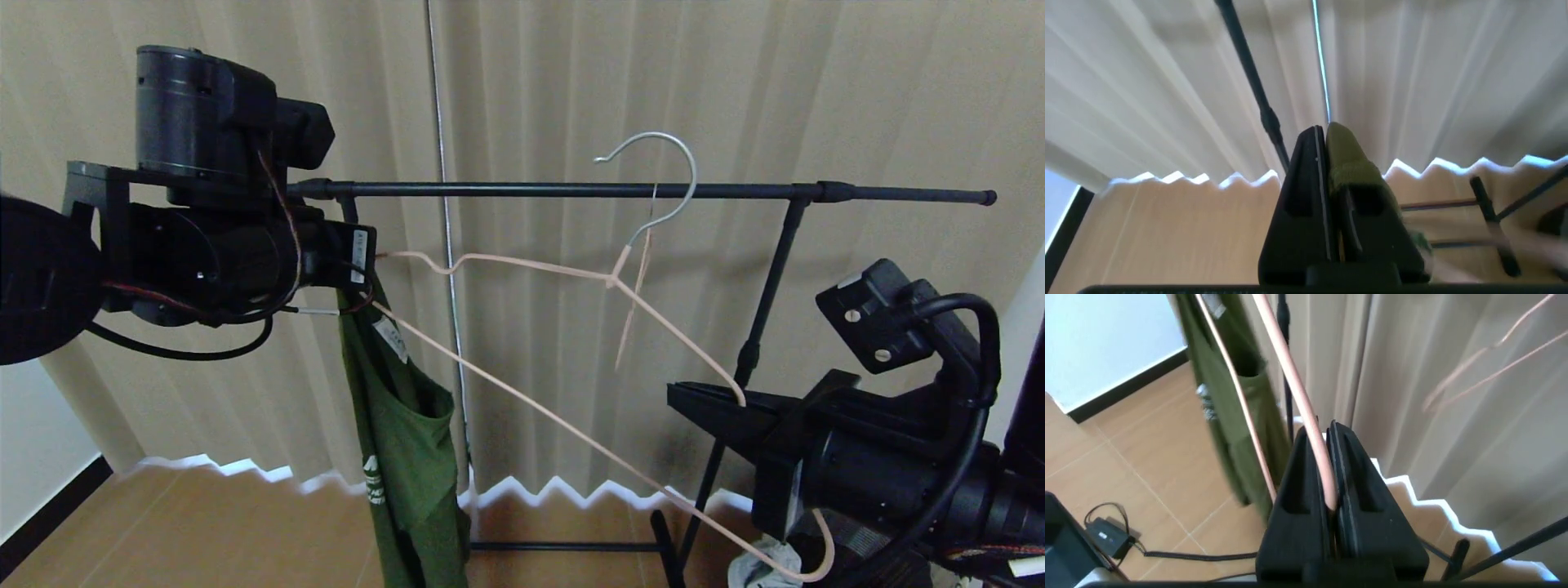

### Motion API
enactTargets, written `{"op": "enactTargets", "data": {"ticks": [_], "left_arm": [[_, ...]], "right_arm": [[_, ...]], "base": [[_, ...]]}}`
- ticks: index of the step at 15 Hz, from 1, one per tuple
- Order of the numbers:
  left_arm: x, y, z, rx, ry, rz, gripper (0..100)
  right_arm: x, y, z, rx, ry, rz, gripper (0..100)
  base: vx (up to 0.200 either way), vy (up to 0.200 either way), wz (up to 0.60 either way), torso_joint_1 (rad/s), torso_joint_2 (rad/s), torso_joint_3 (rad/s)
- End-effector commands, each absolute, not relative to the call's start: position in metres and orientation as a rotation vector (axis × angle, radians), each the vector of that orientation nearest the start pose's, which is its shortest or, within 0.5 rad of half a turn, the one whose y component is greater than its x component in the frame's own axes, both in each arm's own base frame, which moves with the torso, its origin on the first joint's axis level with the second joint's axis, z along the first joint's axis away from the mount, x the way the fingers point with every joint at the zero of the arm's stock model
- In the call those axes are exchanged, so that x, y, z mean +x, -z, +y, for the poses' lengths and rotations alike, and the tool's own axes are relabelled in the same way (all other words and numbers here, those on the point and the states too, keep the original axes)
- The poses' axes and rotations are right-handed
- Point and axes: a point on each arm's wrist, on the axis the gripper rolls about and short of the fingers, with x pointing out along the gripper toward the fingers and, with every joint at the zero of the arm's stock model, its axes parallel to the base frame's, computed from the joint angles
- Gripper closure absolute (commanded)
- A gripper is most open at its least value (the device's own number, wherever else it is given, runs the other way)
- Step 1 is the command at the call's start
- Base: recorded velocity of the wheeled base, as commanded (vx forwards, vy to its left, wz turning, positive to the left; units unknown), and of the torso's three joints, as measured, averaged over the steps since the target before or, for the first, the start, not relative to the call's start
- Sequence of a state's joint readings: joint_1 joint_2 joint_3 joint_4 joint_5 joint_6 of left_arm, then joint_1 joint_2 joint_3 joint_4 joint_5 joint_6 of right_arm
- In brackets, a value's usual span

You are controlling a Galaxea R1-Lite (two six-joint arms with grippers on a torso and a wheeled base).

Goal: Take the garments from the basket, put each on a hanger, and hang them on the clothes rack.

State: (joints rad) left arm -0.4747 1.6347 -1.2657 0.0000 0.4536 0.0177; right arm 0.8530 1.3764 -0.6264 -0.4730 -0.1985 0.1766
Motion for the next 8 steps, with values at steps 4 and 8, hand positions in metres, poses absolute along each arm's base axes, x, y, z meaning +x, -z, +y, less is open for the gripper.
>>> {"op": "enactTargets", "data": {"ticks": [4,8], "left_arm": [[0.276,-0.270,-0.130,0.184,0.003,0.324,100],[0.273,-0.270,-0.132,0.185,0.012,0.322,100]], "right_arm": [[0.154,-0.199,0.172,0.016,-0.627,0.318,100],[0.169,-0.195,0.185,0.006,-0.615,0.339,100]], "base": [[0.000,0.000,0.00,0.000,0.00,0.000],[0.000,0.000,0.00,0.000,0.00,0.000]]}}
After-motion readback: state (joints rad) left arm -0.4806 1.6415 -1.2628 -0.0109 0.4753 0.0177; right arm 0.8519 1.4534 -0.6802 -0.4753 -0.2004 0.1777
